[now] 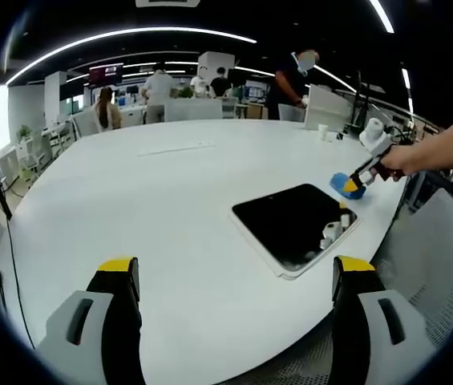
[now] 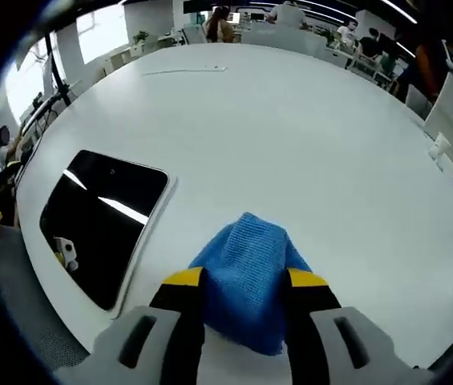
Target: Wipe the mirror surface with the cleaning cloth until all visible marks leave the cleaned area.
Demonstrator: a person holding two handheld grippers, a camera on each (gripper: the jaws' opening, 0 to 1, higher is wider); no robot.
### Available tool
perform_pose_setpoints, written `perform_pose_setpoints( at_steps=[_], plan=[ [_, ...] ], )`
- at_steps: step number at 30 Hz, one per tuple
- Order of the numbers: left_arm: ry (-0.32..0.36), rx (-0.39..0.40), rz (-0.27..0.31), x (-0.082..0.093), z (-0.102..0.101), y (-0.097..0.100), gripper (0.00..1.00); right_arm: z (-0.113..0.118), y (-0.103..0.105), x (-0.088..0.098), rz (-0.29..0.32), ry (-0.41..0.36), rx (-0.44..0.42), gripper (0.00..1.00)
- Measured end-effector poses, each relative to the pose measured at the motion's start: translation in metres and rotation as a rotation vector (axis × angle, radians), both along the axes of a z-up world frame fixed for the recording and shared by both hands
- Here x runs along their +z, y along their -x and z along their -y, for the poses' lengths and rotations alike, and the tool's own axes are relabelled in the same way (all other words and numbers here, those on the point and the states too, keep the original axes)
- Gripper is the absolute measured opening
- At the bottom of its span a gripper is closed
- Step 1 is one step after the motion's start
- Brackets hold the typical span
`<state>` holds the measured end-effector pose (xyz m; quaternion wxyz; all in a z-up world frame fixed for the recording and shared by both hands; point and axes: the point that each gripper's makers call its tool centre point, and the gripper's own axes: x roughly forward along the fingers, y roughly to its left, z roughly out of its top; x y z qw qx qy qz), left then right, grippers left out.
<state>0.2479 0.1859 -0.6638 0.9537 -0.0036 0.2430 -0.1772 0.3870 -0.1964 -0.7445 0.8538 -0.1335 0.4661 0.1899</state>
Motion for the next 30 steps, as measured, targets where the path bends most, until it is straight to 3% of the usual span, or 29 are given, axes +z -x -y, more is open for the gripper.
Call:
perform_pose_setpoints(
  at_steps=[3,5,8,9,10,12,13,15,16,19,22,25,30],
  plan=[
    [-0.008,-0.003,0.001,0.000,-0.001,0.000,0.99,0.001,-0.001,0.001,0.017,-0.032,-0.002,0.35],
    [-0.002,0.004,0.004,0.000,-0.002,-0.001,0.99,-0.007,0.000,0.005,0.006,-0.117,-0.032,0.40],
    [0.015,0.023,0.010,0.003,-0.003,-0.002,0.99,-0.007,-0.003,0.022,0.065,-0.142,0.008,0.46],
    [0.084,0.060,0.001,0.006,-0.004,-0.002,0.99,-0.007,-0.003,0.028,0.086,-0.150,0.023,0.49],
    [0.105,0.058,-0.015,0.006,-0.004,0.000,0.99,-0.011,-0.004,0.032,0.100,-0.171,0.045,0.52],
    [0.061,0.040,-0.010,0.006,-0.007,0.002,0.99,-0.008,0.000,0.044,0.127,-0.193,0.070,0.58],
    [0.062,0.033,0.004,0.010,-0.008,0.002,0.99,-0.011,0.000,0.053,0.167,-0.237,0.124,0.61],
    [0.051,0.023,0.009,0.014,-0.011,0.005,0.99,0.001,0.009,0.058,0.171,-0.233,0.130,0.69],
    [0.034,0.010,0.004,0.013,-0.014,0.007,0.99,0.001,0.013,0.063,0.194,-0.267,0.174,0.73],
    [0.029,0.000,-0.001,0.012,-0.025,0.011,0.99,0.020,0.029,0.059,0.187,-0.256,0.167,0.86],
    [0.052,0.022,-0.016,0.011,-0.040,0.014,0.99,0.031,0.045,0.050,0.161,-0.276,0.174,0.88],
    [0.119,0.062,-0.061,0.010,-0.052,0.021,0.99,0.047,0.054,0.039,0.146,-0.224,0.141,0.93],
    [0.073,0.085,-0.033,0.020,-0.064,0.020,0.99,0.053,0.058,0.045,0.201,-0.252,0.106,0.98]
  ],
)
